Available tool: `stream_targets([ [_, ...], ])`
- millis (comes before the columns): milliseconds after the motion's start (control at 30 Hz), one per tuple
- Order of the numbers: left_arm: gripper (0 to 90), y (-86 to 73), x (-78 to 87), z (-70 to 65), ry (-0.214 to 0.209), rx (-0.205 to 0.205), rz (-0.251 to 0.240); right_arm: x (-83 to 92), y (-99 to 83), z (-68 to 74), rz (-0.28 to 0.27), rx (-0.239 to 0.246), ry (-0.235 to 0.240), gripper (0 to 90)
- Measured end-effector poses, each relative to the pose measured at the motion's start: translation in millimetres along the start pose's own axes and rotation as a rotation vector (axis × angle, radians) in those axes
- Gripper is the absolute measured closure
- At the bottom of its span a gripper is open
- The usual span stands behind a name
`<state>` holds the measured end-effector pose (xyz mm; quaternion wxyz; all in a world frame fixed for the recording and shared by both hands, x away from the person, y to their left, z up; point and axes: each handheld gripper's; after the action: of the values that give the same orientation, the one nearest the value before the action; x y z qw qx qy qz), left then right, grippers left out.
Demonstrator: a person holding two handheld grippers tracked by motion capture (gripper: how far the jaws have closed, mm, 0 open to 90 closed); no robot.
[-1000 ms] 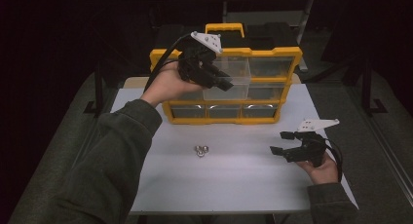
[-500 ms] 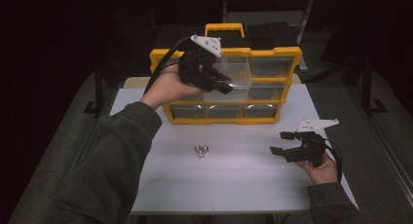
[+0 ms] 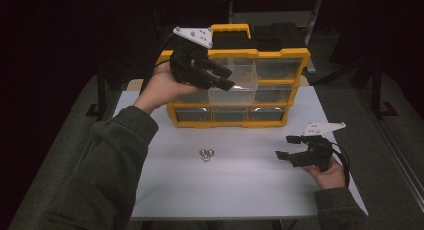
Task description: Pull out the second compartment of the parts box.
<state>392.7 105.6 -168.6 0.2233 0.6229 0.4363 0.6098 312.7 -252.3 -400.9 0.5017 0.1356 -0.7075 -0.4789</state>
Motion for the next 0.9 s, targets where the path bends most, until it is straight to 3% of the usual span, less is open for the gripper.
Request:
stream_targets([
  [433, 52.4, -30.2, 40.7, -3.0, 0.046, 0.033, -0.067, -2.3, -0.5, 1.0, 0.01, 0.003, -0.007, 23.9],
  [900, 49.2, -71.7, 66.0, 0.8, 0.074, 0.095, -0.114, 0.4, -1.1, 1.9, 0.001, 0.0, -0.016, 24.0],
])
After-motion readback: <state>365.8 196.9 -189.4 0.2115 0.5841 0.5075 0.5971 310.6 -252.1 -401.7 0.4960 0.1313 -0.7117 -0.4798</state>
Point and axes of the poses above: each handheld gripper's, and its own axes: x roughly backward along the jaws, y roughly out of its top, z roughly to its left, and after that the axes turned 13 degrees about x, right-handed
